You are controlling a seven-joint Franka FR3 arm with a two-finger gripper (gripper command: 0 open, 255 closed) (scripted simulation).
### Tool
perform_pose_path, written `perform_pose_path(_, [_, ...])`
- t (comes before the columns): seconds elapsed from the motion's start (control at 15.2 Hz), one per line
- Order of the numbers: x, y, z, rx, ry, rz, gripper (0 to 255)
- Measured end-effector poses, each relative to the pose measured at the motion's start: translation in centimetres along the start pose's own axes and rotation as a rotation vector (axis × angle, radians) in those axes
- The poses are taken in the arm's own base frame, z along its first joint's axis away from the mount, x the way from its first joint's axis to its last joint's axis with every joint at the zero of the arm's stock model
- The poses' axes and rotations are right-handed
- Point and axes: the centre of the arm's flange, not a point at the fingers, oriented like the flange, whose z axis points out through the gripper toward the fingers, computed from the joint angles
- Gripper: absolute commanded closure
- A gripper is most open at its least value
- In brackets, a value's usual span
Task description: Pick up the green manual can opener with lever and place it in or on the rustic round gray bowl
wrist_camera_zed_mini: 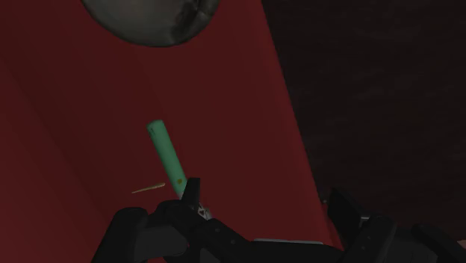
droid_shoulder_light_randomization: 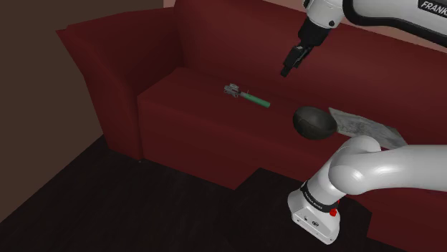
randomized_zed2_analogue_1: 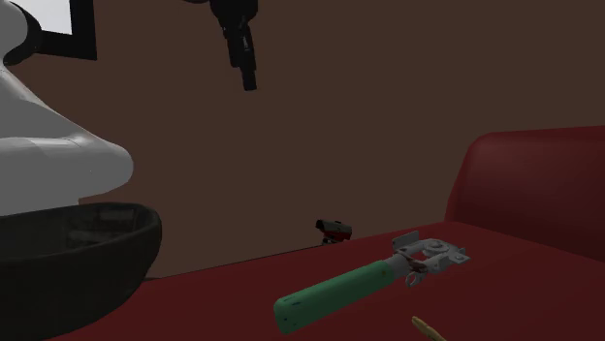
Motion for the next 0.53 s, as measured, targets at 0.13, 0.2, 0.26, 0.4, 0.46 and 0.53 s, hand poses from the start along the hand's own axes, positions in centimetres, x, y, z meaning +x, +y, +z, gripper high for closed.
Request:
perform_pose_path(0.13, [0.3,0.4,0.4,0.004,-0.001,-0.008,0])
perform_pose_path(0.2, [0.6,1.0,1.2,0.009,-0.002,-0.021,0])
perform_pose_path(0.26, [0.8,1.5,2.2,0.016,-0.004,-0.036,0])
perform_pose_path(0.4, [1.8,3.0,4.4,0.03,-0.007,-0.07,0])
perform_pose_path(0.46, [2.4,3.5,5.3,0.038,-0.008,-0.088,0])
perform_pose_path(0.53, [3.0,4.2,6.2,0.045,-0.009,-0.105,0])
